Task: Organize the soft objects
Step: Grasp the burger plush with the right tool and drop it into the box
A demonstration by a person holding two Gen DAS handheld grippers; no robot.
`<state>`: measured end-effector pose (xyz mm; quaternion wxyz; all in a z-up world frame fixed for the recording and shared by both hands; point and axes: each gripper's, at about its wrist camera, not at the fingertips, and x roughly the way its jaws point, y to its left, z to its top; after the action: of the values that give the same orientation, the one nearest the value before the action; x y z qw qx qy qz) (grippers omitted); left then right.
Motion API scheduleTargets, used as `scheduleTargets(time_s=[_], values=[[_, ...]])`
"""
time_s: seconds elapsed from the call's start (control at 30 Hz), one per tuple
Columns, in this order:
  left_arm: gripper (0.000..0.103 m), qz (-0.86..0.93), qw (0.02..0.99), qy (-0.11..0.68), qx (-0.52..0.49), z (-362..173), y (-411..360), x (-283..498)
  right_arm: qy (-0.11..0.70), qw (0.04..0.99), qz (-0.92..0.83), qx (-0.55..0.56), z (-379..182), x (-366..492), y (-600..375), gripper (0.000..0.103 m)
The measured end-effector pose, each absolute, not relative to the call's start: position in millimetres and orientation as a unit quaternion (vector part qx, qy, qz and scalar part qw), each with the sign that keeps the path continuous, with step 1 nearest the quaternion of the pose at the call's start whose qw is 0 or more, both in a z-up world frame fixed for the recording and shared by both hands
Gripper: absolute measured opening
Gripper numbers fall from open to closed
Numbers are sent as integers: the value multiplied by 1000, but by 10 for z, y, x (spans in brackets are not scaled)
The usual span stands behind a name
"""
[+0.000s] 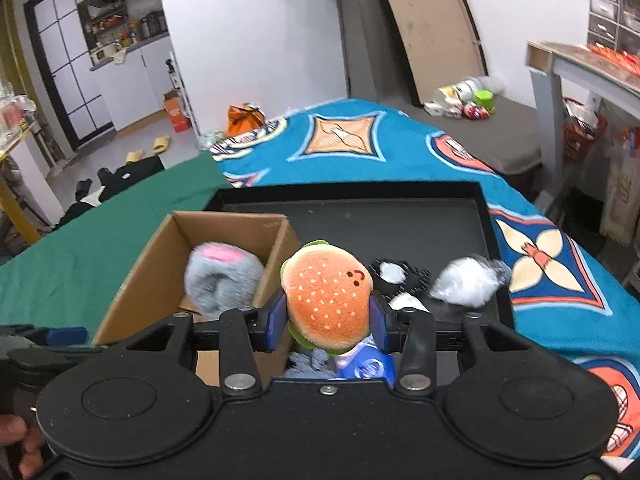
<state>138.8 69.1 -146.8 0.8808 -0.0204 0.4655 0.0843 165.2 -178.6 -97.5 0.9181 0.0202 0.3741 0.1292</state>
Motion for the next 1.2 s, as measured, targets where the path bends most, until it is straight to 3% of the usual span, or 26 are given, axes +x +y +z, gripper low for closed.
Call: scheduleTargets(time_s=[0.33,0.6,0.83,0.9,0.97,1.2], values=[[42,69,881,465,-48,-1495,778,1371,354,921,162,4,-789,1626,-1432,42],[12,62,879,467,-79,-1529,872,1362,361,914,183,-12,-809,1620,-1141,42],[10,57,880,461,-98,-1521,919,1309,371,909,189,-22,-911,1666,-973,42],[10,55,880,461,-101,-1520,926,1306,373,908,191,-23,-938,1679,-928,47],[10,55,880,461,-100,-1523,923,1311,375,906,195,-23,-958,1691,-886,62],[14,59,877,469,-91,-1539,906,1348,386,904,184,-17,-992,1699,-931,66]])
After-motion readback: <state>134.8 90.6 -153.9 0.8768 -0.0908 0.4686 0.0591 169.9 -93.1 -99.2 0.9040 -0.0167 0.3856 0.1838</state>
